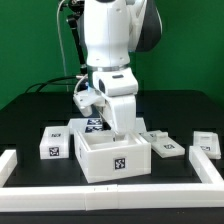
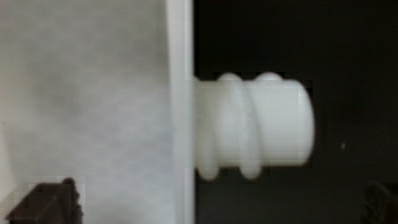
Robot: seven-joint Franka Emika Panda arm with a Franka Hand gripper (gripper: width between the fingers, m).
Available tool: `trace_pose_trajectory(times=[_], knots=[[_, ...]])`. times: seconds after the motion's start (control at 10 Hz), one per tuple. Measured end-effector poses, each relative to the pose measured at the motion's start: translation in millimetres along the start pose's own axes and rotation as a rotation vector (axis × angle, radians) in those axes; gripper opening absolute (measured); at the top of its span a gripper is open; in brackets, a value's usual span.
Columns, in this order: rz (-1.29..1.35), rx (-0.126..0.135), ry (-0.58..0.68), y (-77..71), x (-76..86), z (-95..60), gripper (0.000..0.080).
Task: Assemble cabinet
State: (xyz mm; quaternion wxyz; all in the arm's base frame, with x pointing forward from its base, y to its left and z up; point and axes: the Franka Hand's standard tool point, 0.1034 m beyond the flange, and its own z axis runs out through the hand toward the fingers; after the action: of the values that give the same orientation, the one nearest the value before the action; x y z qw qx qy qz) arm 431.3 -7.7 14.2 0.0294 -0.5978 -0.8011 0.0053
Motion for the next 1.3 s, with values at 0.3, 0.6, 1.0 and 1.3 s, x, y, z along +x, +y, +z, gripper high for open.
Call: trace_pose_trajectory(times=[0.3, 0.6, 1.0, 1.3], knots=[[0.035, -0.001, 0.000, 2.5, 0.8, 0.5, 0.0674], [0.041, 0.001, 0.001, 1.5, -0.3, 1.1, 0.0401], [0.045, -0.003, 0.000, 2.1, -1.1, 0.6, 0.0035], [0.045, -0.003, 0.000, 2.1, -1.2, 0.6, 0.0035]])
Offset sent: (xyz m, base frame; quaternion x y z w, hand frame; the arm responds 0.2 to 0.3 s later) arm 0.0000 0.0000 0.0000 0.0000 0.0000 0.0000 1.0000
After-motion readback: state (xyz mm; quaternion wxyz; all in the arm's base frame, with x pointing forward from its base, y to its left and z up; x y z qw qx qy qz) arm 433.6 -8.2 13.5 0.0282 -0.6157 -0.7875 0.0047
